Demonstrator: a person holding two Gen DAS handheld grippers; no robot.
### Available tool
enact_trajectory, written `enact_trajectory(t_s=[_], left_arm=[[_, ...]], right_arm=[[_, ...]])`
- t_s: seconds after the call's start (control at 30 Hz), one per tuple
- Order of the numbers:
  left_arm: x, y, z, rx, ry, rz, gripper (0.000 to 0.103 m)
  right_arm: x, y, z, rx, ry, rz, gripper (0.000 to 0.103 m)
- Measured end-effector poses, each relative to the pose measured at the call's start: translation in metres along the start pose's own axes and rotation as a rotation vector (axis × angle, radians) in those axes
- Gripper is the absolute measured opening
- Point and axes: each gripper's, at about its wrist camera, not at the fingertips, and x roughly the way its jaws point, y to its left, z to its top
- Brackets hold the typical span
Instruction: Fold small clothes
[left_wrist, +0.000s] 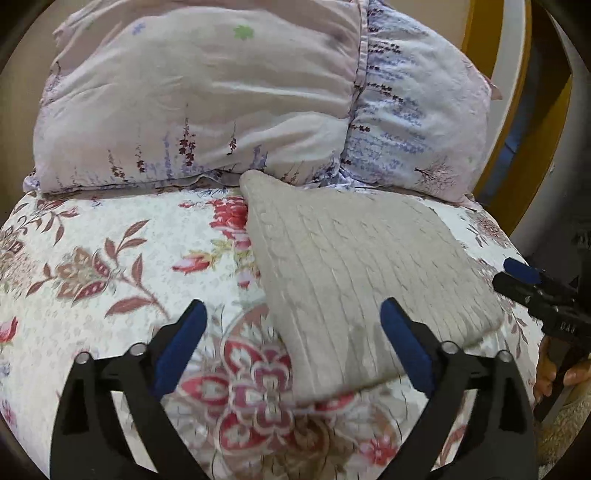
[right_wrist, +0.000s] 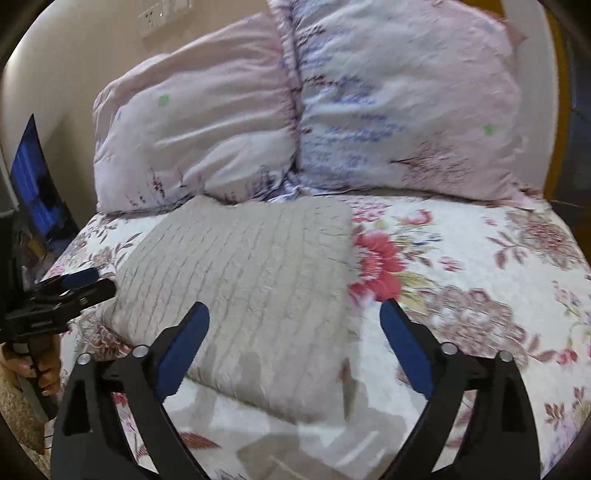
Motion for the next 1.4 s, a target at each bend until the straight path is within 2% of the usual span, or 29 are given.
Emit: enact_trajectory(t_s=[0.1, 0.2, 0.27, 0.47, 0.67, 0.8, 0.93, 1.4], left_arm=[[-0.009, -0.003, -0.011, 0.007, 0.002, 0.047, 0.101], [-0.011, -0.005, -0.021, 0.001, 0.035, 0.077, 0.101], [-0.011, -0.005, -0.027, -0.013, 0.059, 0.086, 0.101], [-0.005, -0.014, -0.04, -0.008, 0.125, 0.114, 0.101], [0.006, -0.024, -0.048, 0.039, 0.173, 0.187, 0.101], [0.013, -0.028, -0.052, 0.057, 0.202, 0.21, 0.101], [0.016, -0.031, -0.053, 0.071, 0.206, 0.23, 0.101], [0.017, -0.029, -0.053, 0.063, 0.193, 0.226, 0.101]], right_arm=[[-0.009, 0.0, -0.011, -0.001, -0.009, -0.086, 0.102], [-0.016, 0.001, -0.023, 0.011, -0.025, -0.12, 0.102], [-0.017, 0.002, -0.029, 0.034, -0.016, -0.103, 0.102], [-0.001, 0.012, -0.045, 0.087, 0.117, -0.01, 0.102], [0.015, 0.035, -0.053, 0.033, 0.181, -0.064, 0.102], [0.021, 0.041, -0.058, 0.026, 0.198, -0.082, 0.102], [0.026, 0.039, -0.06, 0.036, 0.211, -0.099, 0.102], [0.031, 0.043, -0.061, 0.007, 0.217, -0.159, 0.102]])
